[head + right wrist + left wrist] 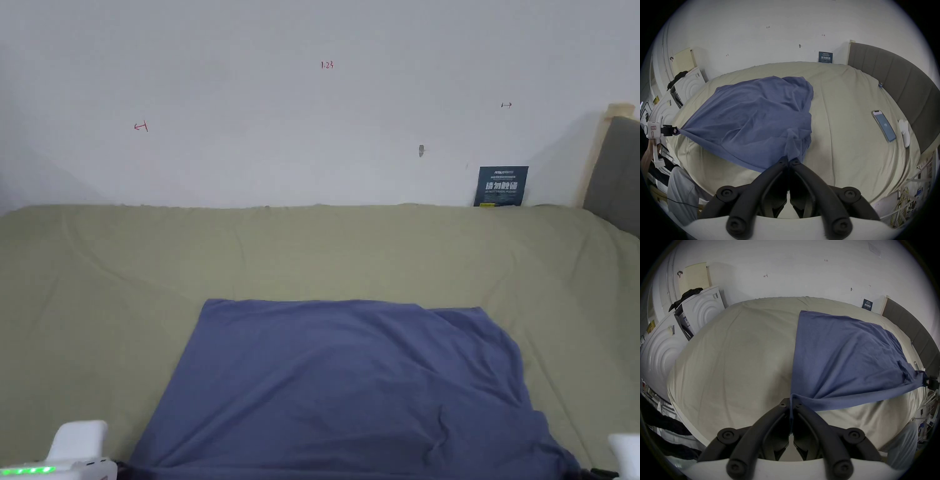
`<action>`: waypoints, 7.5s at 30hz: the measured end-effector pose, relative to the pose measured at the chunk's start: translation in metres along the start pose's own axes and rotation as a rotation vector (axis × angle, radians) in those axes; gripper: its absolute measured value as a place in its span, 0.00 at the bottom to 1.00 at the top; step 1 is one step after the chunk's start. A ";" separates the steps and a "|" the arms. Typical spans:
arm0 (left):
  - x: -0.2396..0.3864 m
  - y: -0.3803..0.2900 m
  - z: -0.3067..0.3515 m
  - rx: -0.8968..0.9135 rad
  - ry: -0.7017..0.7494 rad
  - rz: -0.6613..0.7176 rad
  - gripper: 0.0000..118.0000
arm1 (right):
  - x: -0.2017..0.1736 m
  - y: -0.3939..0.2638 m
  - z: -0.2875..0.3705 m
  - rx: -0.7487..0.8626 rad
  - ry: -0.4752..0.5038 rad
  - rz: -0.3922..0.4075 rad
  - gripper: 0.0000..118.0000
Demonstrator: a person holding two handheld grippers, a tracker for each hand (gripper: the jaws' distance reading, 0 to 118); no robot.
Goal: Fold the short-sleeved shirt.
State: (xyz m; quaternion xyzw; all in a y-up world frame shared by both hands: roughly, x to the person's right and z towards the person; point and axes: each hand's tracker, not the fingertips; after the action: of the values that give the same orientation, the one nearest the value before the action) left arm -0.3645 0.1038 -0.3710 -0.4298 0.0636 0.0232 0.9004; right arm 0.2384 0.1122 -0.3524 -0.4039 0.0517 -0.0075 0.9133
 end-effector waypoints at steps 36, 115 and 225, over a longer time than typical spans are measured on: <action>0.028 -0.018 0.108 0.358 -0.085 0.045 0.00 | -0.058 -0.018 0.103 0.491 -0.126 -0.024 0.01; 0.004 0.061 0.013 -0.036 -0.148 -0.023 0.03 | -0.006 0.063 0.011 -0.018 0.062 0.053 0.06; 0.009 0.057 -0.041 -0.153 -0.083 -0.013 0.01 | 0.005 0.055 -0.035 -0.092 0.038 -0.059 0.13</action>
State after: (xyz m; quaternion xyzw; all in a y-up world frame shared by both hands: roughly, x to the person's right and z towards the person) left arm -0.3645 0.1076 -0.4419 -0.4963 0.0214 0.0400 0.8670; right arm 0.2380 0.1233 -0.4166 -0.4467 0.0573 -0.0397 0.8919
